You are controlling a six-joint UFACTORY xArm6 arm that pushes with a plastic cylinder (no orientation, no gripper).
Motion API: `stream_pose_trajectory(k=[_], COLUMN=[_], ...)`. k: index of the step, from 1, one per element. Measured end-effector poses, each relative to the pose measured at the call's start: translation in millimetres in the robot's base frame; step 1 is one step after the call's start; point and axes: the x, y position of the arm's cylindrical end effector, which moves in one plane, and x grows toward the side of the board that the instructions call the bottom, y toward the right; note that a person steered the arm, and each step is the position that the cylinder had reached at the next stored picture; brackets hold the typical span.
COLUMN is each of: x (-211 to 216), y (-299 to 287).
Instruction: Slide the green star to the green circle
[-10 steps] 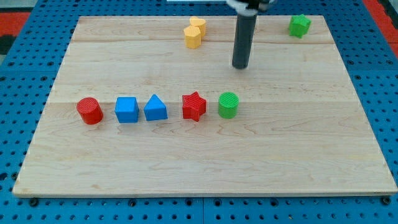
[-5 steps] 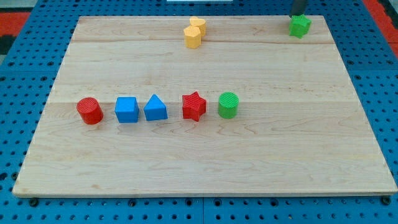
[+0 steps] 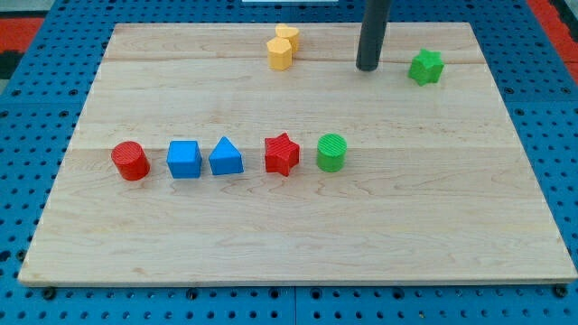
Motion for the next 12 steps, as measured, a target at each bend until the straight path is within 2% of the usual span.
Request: stream_pose_trajectory(k=[1,3,4,5,6,7,8,10,12], x=[-37.3,57.7,61.4,46.5,32.9,82.0,104.7,154.4,154.6], y=[73.5,57.2,31.9,59.7,118.2,87.3,44.2,13.6,17.9])
